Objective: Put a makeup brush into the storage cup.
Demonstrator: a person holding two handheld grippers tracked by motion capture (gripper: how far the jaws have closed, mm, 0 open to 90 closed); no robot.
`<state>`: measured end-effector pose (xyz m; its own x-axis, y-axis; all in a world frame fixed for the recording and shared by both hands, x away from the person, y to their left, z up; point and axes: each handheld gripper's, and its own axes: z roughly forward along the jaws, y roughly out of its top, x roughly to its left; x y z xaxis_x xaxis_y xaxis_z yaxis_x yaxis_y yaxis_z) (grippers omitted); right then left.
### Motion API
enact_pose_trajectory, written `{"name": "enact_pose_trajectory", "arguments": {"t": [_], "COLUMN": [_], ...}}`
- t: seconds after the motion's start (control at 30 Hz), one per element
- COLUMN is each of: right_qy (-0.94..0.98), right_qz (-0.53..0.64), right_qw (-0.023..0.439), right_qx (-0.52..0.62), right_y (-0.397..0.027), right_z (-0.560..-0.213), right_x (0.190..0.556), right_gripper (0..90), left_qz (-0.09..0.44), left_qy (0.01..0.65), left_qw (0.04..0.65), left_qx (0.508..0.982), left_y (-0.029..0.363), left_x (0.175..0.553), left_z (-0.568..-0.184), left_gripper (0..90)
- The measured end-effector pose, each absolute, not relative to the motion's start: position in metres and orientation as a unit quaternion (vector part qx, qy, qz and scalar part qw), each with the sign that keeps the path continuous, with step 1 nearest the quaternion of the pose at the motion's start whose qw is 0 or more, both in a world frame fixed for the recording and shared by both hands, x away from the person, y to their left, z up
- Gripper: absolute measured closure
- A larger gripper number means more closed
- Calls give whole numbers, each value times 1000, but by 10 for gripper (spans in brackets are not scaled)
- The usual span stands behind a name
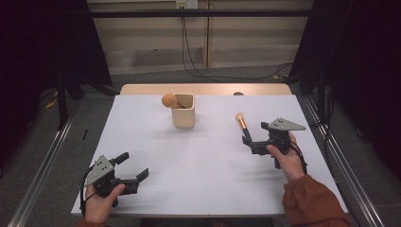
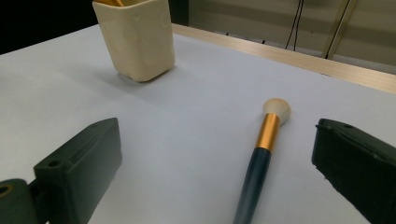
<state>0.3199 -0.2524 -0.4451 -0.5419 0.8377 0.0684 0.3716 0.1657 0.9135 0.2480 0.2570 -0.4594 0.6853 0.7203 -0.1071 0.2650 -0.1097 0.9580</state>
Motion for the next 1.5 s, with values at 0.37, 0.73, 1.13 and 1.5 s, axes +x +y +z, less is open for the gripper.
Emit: {"name": "enact_pose_trajectory", "arguments": {"t": [0.37,0.73,1.13,1.5], "right_qy": [740,764,779,811], "right_qz": [472,436,400,340], "right_qw": [232,223,218,163], "right_qx": [420,421,431,448], "right_y": [-252,-242,-237,-234], "right_z": [-436,-429,-419,-419], "right_x": [340,361,388,407], "right_gripper": [13,16,13,24], "left_qz": [204,203,205,206], "left_qy": [336,335,337,336], "left_qw": [572,577,570,568], "left_qx": [720,717,721,723], "left_y": [256,258,257,258], "left_x": [247,246,247,247], "left_z": [-458,-457,-458,-459], "left_gripper": [32,31,32,32]}}
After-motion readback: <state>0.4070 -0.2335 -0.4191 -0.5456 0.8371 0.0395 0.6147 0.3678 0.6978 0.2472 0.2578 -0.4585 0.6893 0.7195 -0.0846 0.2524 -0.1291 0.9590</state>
